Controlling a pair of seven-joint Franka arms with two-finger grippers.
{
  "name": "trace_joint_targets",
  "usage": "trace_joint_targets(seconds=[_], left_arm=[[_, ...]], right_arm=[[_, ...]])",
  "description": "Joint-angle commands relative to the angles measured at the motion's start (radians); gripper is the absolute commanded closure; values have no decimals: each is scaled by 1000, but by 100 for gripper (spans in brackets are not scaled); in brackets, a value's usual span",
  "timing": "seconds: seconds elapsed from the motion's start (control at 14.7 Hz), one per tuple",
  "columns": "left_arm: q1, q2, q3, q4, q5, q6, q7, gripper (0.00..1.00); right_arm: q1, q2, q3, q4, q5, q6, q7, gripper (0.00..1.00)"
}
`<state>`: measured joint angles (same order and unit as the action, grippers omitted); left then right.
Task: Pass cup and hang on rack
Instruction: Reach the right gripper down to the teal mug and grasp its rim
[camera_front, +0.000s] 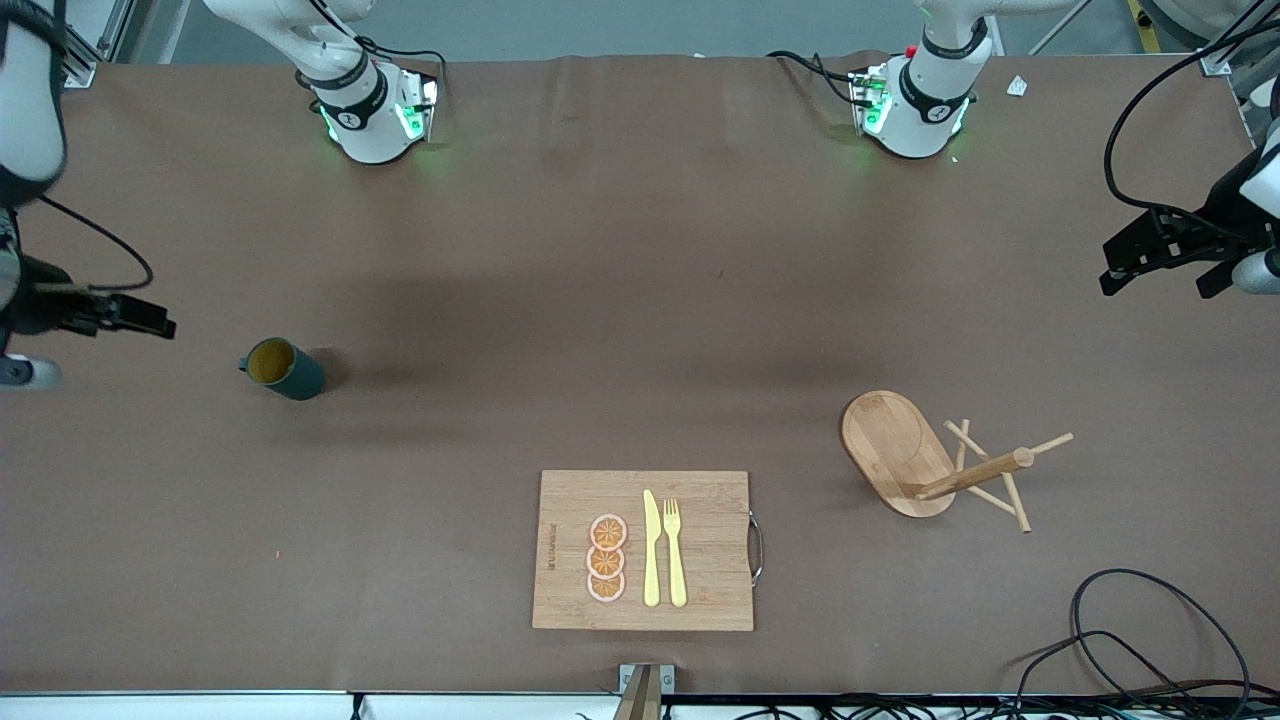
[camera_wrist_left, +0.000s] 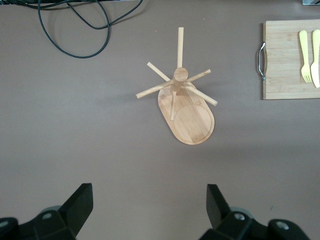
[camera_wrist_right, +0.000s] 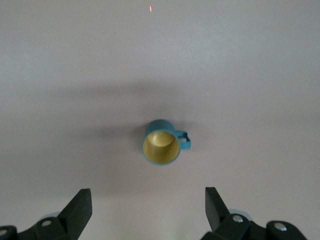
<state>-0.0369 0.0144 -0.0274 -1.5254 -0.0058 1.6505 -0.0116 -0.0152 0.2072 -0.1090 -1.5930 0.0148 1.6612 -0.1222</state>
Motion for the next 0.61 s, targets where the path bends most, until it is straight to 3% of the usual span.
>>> trace_joint_targets(seconds=[0.0, 0.34, 0.54], left_arm=[[0, 9, -2, 21, 3, -6, -7, 0], [0, 9, -2, 21, 3, -8, -8, 0], [-1, 9, -2, 21, 3, -8, -8, 0]], right_arm=[[-43, 18, 11, -103, 11, 133, -103, 0], [-72, 18, 11, -376, 82, 427, -350, 0], [-81, 52, 11, -462, 86, 558, -513, 0]])
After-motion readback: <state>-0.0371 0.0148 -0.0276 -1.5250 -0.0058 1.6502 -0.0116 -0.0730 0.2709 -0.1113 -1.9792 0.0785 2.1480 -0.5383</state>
